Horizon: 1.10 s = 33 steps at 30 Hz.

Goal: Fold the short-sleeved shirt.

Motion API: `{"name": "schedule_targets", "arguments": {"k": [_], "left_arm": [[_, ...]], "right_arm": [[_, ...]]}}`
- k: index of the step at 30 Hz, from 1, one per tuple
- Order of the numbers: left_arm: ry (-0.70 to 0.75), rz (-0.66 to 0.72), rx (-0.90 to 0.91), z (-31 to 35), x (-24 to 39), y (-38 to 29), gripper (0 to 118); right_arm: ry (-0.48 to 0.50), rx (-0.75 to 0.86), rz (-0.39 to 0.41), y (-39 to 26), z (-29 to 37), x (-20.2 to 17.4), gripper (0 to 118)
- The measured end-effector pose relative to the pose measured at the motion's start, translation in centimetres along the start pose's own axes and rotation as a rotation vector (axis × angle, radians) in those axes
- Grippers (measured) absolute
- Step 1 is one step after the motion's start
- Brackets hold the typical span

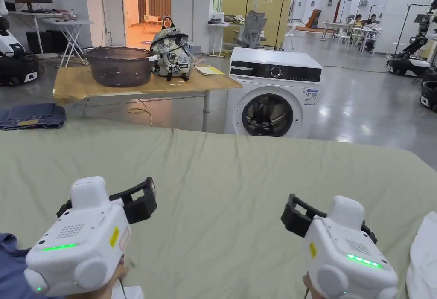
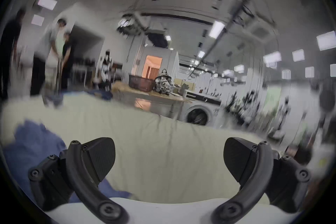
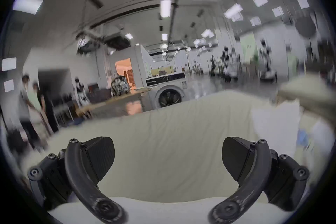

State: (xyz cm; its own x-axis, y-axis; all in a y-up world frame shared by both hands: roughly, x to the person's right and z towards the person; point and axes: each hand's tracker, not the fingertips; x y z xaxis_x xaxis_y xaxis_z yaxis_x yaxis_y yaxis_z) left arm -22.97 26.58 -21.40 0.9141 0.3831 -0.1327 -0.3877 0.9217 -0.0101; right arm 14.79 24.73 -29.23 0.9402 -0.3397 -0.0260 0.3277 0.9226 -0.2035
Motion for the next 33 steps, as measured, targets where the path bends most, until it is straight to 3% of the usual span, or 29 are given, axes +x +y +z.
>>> {"name": "schedule_targets", "arguments": {"k": [2,4,5,7,10,12,15,17,19,21,23,25,27,30,33], "left_arm": [[-0.048,0.262,-0.022,-0.1,-2.1,0.1,117],[-0.020,0.362,-0.013,-0.1,-3.0,0.0,117],[-0.011,0.310,-0.012,-0.1,-2.7,0.1,117],[0.027,0.042,-0.020,-0.2,-1.0,0.4,117],[0.121,-0.558,-0.031,-0.5,3.1,-0.6,117],[0.147,-0.856,-0.017,-0.7,4.7,-2.0,117],[0.160,-1.129,-0.003,-0.9,5.4,-3.3,117],[0.180,-1.263,0.015,-0.1,6.1,-3.8,117],[0.202,-1.397,0.036,0.0,6.3,-4.7,116],[0.226,-1.489,0.053,0.1,6.2,-5.2,116],[0.216,-1.435,0.050,0.4,6.5,-4.9,116],[0.179,-1.197,0.012,0.8,6.6,-3.4,116],[0.157,-0.893,-0.018,0.9,6.0,-1.7,116],[0.135,-0.466,-0.026,1.2,4.2,0.2,116],[0.056,-0.111,-0.019,0.7,1.4,0.9,116]], "right_arm": [[0.026,-0.016,-0.153,0.4,-0.3,1.1,118],[0.014,0.006,-0.150,0.6,-0.5,1.5,118],[0.007,0.022,-0.094,0.7,-0.5,1.1,118],[0.000,0.041,0.145,0.9,-0.5,-0.3,118],[-0.056,0.154,0.741,-0.4,-0.3,-3.4,118],[-0.090,0.248,1.114,-2.1,0.1,-4.8,118],[-0.123,0.327,1.411,-3.3,0.8,-5.5,118],[-0.117,0.362,1.498,-3.8,1.0,-5.5,118],[-0.125,0.340,1.535,-4.1,0.5,-5.2,118],[-0.128,0.328,1.537,-4.3,0.6,-5.1,118],[-0.118,0.313,1.473,-4.3,0.4,-4.8,118],[-0.088,0.238,1.255,-3.4,0.6,-5.0,118],[-0.053,0.127,0.927,-1.6,1.2,-4.9,118],[-0.057,0.034,0.546,-0.3,0.1,-3.4,118],[-0.065,0.009,0.312,-0.1,-1.3,-1.4,118]]}}
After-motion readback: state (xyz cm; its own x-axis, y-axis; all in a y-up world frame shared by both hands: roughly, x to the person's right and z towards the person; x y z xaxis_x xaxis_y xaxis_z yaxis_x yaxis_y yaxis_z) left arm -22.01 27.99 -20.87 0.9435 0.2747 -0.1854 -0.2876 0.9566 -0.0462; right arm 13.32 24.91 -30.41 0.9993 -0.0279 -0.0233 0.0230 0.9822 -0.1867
